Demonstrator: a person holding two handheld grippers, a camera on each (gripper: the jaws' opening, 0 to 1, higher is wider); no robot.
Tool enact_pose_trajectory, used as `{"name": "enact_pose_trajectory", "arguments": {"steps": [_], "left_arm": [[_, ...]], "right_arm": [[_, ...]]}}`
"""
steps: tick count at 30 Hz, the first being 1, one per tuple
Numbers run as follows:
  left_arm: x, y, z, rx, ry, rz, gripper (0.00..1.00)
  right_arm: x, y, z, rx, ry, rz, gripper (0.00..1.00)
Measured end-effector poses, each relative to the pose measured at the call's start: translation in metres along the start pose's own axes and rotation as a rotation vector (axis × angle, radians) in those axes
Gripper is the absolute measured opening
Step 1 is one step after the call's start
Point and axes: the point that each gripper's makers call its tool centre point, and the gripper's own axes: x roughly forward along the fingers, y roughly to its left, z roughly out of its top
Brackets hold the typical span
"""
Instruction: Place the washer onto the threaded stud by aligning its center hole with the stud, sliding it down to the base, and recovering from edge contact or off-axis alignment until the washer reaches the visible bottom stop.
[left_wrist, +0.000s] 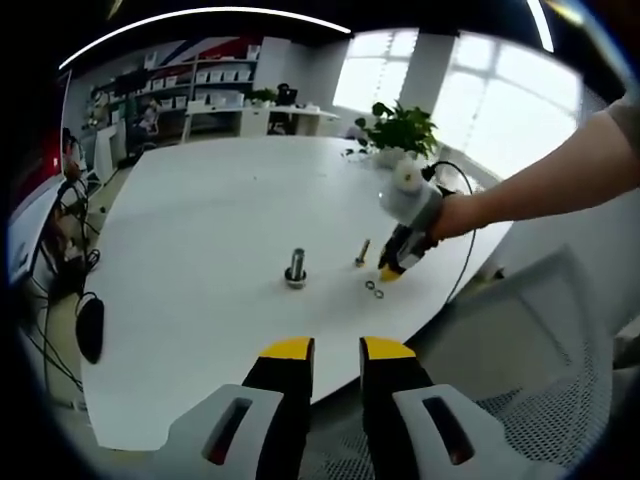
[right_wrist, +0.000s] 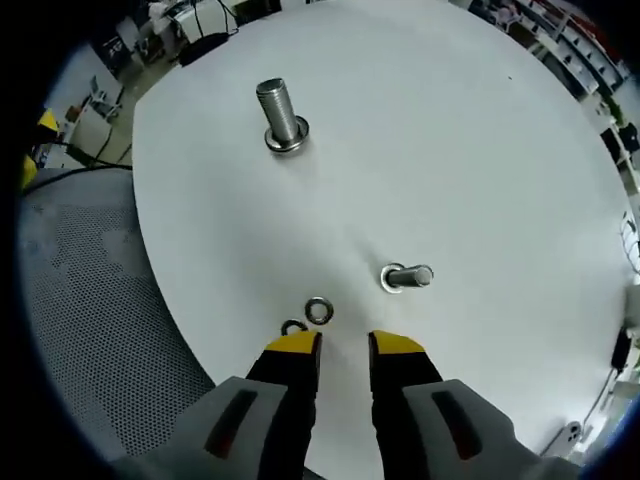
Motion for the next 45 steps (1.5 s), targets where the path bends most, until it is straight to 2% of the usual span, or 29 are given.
{"name": "enact_pose_trajectory", "arguments": {"steps": [2, 6, 23, 28, 31, 38, 39, 41, 43, 45], "left_arm": [[0.0, 0.0, 0.0, -0.001, -0.003, 0.0, 0.15], [0.0, -0.001, 0.0, 0.001, 0.0, -0.002, 0.15], [0.0, -0.001, 0.001, 0.002, -0.005, -0.004, 0.15], [-0.001, -0.001, 0.002, 0.002, -0.007, -0.003, 0.15], [-0.001, -0.001, 0.002, 0.002, -0.007, -0.003, 0.15], [-0.001, -0.001, 0.003, 0.001, -0.012, -0.003, 0.15], [-0.001, -0.001, 0.003, 0.001, -0.012, -0.003, 0.15], [-0.001, -0.001, 0.003, 0.002, -0.012, -0.004, 0.15], [-0.001, -0.001, 0.003, 0.002, -0.013, -0.004, 0.15], [-0.001, -0.001, 0.003, 0.002, -0.015, -0.003, 0.15]], "right_arm": [[0.001, 0.011, -0.001, 0.006, 0.007, 0.034, 0.21], [0.004, 0.02, 0.001, -0.011, 0.006, 0.04, 0.21], [0.008, 0.022, -0.003, -0.038, 0.027, 0.023, 0.21], [0.009, 0.022, -0.004, -0.127, 0.043, -0.012, 0.19], [0.009, 0.022, -0.004, -0.213, 0.046, -0.021, 0.19], [0.01, 0.023, -0.004, -0.248, 0.046, -0.022, 0.18], [0.01, 0.023, -0.004, -0.234, 0.055, -0.023, 0.18], [0.01, 0.023, -0.004, -0.137, 0.086, -0.033, 0.17], [0.011, 0.022, -0.002, -0.18, 0.096, -0.041, 0.17], [0.011, 0.023, -0.002, -0.172, 0.114, -0.048, 0.16]]}}
